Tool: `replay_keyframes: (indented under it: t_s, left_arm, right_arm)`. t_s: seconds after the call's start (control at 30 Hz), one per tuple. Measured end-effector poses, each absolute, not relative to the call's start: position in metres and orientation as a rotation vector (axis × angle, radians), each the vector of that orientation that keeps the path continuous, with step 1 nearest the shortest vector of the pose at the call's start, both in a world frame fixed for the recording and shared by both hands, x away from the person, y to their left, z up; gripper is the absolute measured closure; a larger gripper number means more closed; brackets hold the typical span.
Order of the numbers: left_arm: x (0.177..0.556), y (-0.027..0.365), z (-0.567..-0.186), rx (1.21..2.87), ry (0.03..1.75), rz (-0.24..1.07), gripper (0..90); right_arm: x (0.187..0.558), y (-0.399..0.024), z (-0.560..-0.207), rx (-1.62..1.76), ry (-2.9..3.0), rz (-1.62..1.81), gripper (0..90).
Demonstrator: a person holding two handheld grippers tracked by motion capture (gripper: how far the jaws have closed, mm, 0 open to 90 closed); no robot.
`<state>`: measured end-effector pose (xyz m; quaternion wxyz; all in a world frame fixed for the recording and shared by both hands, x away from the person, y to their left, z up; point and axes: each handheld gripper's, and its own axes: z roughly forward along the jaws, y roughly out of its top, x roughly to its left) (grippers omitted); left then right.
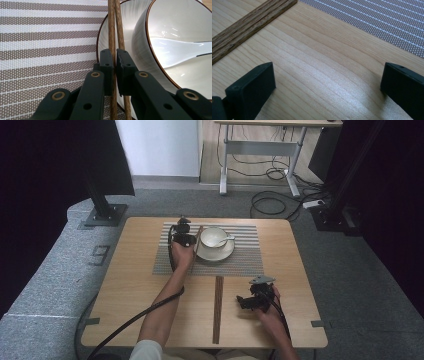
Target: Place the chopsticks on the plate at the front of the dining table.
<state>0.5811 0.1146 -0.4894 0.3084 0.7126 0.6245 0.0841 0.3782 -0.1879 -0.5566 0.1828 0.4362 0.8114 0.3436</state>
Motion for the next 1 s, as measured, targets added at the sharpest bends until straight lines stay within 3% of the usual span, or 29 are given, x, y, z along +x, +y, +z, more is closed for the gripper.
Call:
replay_keyframes:
  t_s: [1.0]
  left_arm:
    - [0.5839,0.1159,-0.4958,1.864,1.658,0.174,82.8]
  right_arm:
    - [0.3781,-0.1879,-0.5566,1.229,2.29,0.969,0.0]
